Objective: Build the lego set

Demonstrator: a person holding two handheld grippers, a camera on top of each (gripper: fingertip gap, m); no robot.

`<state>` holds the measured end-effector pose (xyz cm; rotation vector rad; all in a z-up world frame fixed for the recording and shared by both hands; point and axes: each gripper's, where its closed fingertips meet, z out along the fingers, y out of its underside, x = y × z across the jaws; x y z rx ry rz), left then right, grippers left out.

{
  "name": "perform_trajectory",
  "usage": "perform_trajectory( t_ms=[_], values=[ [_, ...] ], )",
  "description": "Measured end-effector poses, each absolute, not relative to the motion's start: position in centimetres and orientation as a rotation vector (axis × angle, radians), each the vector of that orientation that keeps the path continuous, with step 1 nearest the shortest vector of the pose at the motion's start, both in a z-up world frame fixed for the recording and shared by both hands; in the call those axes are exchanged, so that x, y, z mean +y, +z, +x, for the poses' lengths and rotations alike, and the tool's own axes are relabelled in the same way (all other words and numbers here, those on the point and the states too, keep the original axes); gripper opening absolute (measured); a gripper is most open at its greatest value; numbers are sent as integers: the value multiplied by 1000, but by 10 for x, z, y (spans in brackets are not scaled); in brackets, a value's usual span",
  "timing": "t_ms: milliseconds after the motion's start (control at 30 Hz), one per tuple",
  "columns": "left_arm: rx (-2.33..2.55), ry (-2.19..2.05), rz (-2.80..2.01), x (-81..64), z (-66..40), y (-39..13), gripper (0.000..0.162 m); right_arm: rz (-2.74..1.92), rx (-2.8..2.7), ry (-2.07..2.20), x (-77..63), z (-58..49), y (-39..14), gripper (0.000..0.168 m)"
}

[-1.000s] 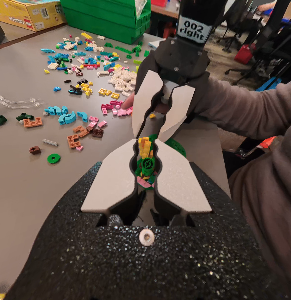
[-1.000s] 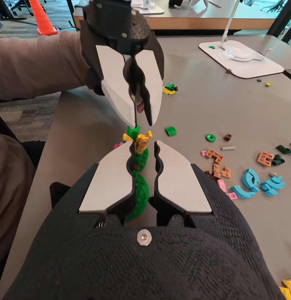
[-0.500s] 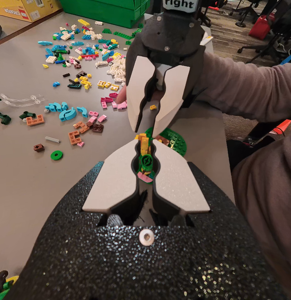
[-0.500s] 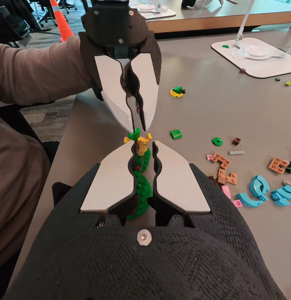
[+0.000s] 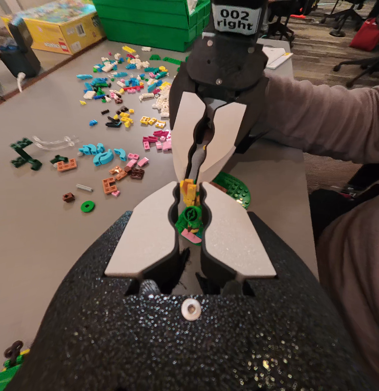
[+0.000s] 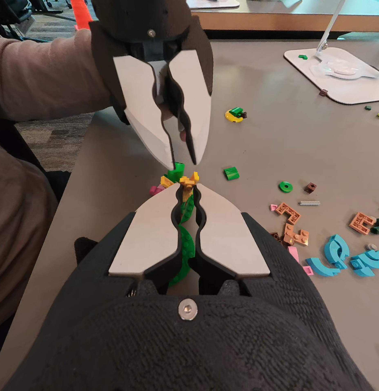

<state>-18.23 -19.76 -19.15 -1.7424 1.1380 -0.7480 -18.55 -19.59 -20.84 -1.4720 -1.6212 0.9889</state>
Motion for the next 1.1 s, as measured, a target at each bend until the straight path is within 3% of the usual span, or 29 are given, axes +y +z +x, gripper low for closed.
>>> perform_trajectory(
  t_ms=[267,533,1100],
  values=[
    [1222,-649,-1767,-196,-178,-199,27,-1455,-1620,977,-196,-186,-208,7],
    [1298,-625,-1780,-193,-177,-204,18,-1445,-1618,973,-196,-185,-208,7],
    [1318,-599,-1741,-192,-178,-204,15,-1421,-1629,940,-196,-185,-209,7]
  ],
)
